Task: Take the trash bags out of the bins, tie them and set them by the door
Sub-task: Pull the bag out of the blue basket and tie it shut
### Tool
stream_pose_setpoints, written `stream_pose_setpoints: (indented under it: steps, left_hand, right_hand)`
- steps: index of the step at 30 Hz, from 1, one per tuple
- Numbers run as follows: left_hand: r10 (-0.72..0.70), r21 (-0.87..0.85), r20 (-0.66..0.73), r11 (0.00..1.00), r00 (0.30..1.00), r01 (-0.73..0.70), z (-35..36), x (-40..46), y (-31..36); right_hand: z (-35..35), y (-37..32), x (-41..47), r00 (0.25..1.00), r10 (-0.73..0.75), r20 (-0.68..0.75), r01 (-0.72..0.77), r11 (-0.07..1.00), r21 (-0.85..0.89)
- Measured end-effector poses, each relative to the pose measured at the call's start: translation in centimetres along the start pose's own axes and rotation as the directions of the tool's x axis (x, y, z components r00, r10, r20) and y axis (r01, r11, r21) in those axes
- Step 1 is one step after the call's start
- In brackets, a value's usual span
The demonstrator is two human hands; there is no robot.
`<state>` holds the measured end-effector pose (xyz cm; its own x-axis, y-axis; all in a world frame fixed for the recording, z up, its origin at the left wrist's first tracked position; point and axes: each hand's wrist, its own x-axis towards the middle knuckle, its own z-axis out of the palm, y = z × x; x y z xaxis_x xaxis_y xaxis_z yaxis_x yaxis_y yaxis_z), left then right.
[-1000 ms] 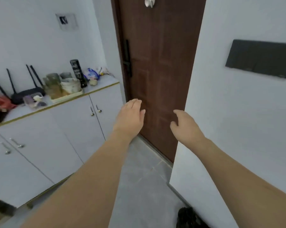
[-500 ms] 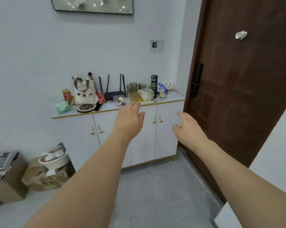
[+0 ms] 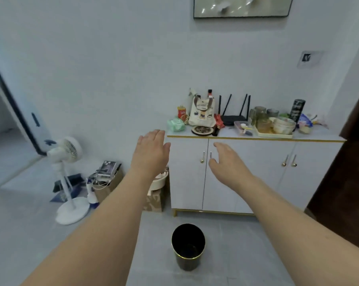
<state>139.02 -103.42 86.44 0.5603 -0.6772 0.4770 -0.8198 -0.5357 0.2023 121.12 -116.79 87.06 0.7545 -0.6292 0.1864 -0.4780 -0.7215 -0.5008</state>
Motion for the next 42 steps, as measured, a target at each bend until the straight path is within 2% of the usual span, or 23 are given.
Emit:
stream_pose_setpoints:
  steps: [5, 13, 19, 24, 28, 31, 36, 42]
  left_hand:
    - [-0.137, 0.082, -0.026, 0.987, 0.99, 0.138, -1.7, -2.4, -9.0]
    - [-0.287, 0.131, -0.048, 0.948, 0.957, 0.291, -2.6, -4.1, -18.1]
    - [-0.397, 0.191, -0.072, 0.895, 0.915, 0.404, -3.6, -6.0, -26.5]
    - [-0.54, 0.208, -0.09, 0.812, 0.837, 0.546, -4.6, -11.4, -34.7]
    - [-0.646, 0.221, -0.092, 0.729, 0.758, 0.648, -5.9, -17.5, -44.1]
    - [-0.694, 0.227, -0.058, 0.691, 0.718, 0.686, -7.3, -21.8, -49.8]
    - [-0.803, 0.24, -0.067, 0.563, 0.593, 0.79, -10.0, -31.5, -60.4]
    - [-0.888, 0.254, -0.02, 0.439, 0.459, 0.862, -10.9, -40.8, -70.0]
  right_hand:
    - [5.4, -7.0, 2.3, 0.99, -0.108, 0.094, 0.108, 0.994, 0.002]
    - [12.1, -14.4, 6.8, 0.955, -0.224, 0.195, 0.219, 0.975, 0.045]
    - [18.6, -20.8, 9.5, 0.895, -0.338, 0.291, 0.328, 0.941, 0.082]
    - [26.4, -28.0, 9.6, 0.836, -0.417, 0.356, 0.402, 0.908, 0.119]
    - [34.5, -35.9, 8.3, 0.758, -0.48, 0.442, 0.478, 0.869, 0.125]
    - [39.6, -41.1, 6.6, 0.719, -0.493, 0.49, 0.491, 0.859, 0.142]
    - [49.0, -51.3, 1.6, 0.599, -0.534, 0.597, 0.539, 0.82, 0.191]
    - [59.0, -60.0, -2.9, 0.433, -0.573, 0.695, 0.614, 0.752, 0.237]
